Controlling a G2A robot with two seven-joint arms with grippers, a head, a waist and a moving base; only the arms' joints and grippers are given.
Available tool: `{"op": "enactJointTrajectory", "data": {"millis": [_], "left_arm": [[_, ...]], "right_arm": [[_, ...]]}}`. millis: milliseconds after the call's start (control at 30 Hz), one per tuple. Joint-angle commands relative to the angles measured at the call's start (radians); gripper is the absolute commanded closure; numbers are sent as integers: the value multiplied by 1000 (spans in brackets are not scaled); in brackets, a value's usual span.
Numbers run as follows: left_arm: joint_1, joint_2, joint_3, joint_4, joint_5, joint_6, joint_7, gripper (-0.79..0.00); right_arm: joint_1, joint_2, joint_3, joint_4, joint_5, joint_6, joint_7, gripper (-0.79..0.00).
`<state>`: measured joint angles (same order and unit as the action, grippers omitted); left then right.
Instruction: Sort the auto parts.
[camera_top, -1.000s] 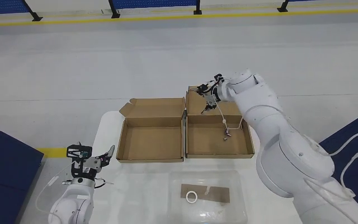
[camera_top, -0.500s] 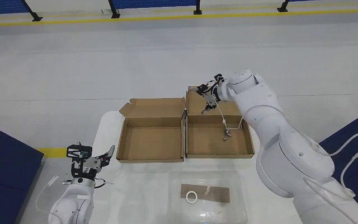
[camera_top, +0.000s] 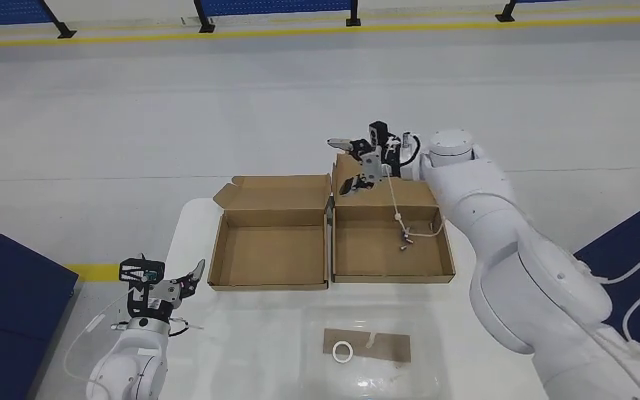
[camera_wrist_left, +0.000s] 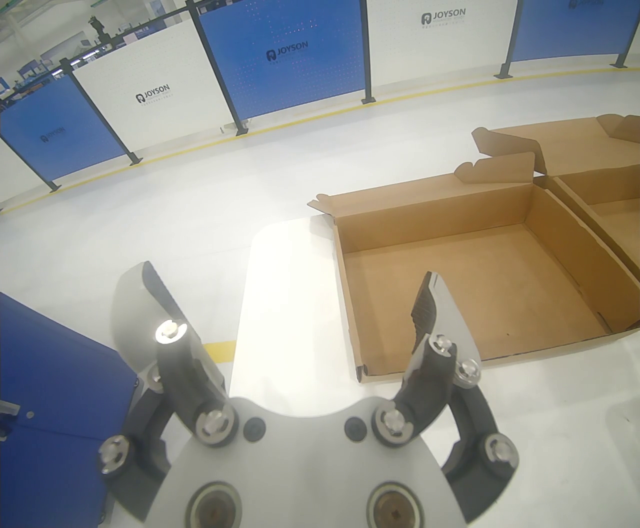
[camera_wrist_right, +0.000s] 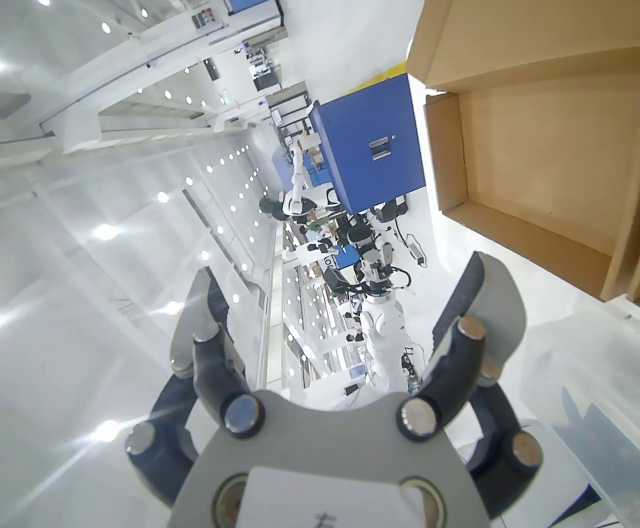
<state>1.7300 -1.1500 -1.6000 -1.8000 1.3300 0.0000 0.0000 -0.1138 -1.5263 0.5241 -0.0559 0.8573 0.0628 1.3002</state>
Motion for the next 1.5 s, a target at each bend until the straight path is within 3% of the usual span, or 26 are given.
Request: {"op": "enactJointTrajectory", "data": {"millis": [0,200,600,800,933,1100,1467], "left_arm": [[0,0,0,0,0,0,0,-785],[0,0,0,0,0,0,0,-785],[0,0,0,0,0,0,0,-785],[0,0,0,0,0,0,0,-785],[0,0,0,0,0,0,0,-785],[0,0,0,0,0,0,0,-785],[0,0,0,0,0,0,0,-785]], "right_arm": [[-10,8,11,-14,8,-35,25,-785],[-37,40,57,-65,54,-112,113,-785],[-44,43,66,-114,59,-133,112,-785],[-99,84,161,-210,194,-163,236,-785],[-148,129,216,-322,239,-158,236,-785],[-259,216,303,-565,247,-127,236,-785],[-666,416,668,-1192,115,115,174,-785]]}}
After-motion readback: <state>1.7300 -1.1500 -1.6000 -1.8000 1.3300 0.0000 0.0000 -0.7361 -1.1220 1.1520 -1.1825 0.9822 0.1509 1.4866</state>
